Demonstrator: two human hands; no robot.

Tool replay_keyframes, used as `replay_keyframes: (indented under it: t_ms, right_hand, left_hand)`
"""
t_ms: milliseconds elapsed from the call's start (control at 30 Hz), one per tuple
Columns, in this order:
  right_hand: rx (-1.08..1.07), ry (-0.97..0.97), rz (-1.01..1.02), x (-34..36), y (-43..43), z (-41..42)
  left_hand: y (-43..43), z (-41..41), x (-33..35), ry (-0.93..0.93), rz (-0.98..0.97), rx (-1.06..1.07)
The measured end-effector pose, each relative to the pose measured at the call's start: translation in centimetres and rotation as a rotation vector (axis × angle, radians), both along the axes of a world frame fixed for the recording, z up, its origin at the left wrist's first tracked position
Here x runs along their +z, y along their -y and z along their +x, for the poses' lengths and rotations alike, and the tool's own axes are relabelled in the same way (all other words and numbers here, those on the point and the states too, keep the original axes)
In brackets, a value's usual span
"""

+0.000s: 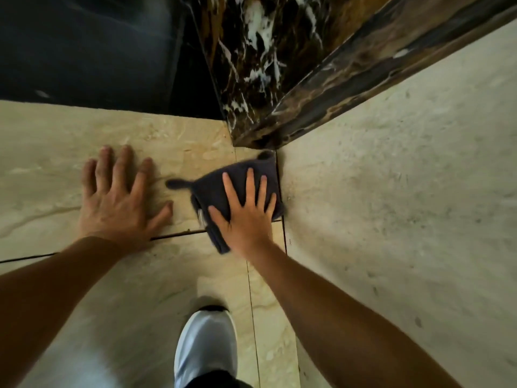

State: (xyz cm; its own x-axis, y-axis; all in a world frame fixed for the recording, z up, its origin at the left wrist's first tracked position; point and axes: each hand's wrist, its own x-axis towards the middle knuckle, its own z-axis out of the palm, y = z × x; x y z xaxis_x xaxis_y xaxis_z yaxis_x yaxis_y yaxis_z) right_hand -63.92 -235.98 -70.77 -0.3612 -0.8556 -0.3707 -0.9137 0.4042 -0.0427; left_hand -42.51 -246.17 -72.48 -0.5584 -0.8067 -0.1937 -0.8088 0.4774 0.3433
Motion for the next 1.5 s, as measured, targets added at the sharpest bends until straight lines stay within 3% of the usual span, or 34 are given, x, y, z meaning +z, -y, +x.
replay_keyframes:
  t_ms: [167,267,433,600,667,767,933,1133,1500]
  right_hand:
    - [0.042,0.006,-0.013,-0.1,-6.0,2.8]
    - [0.158,0.011,-0.018,-0.7,-0.4,2.2]
    - [-0.020,0.069,0.073,-1.5,8.5,5.0]
    - [0.112,-0.008,-0.044,-1.2,1.8,7.4]
    - [0.121,0.000,-0.018,-1.0,1.7,7.8]
    - [0.188,0.020,-0.100,-1.8,8.7,7.7]
    - [0.170,-0.023,-0.172,-2.4,24.0,7.0]
    - [0.046,0.036,-0.076,-1.7,37.6,5.9]
    - [0.044,0.035,-0.032,-0.9,42.0,4.8]
  left_hand:
    - [0.3,-0.4,0.2,0.012,0.028,0.026]
    - [0.3,-0.5,0.0,0.048,0.013,0.038]
    - [0.2,-0.3,0.0,0.063,-0.007,0.046]
    - [4.6,3.0,0.2,0.093,0.001,-0.080]
    - [8.8,4.9,0.2,0.106,-0.024,0.088]
    - [14.7,6.3,-0.7,0.161,-0.090,0.400]
    - [15.5,5.8,-1.2,0.168,-0.114,0.411]
    - [15.6,5.9,-0.5,0.170,-0.073,0.406]
    - [15.6,6.0,-1.5,0.118,-0.111,0.426]
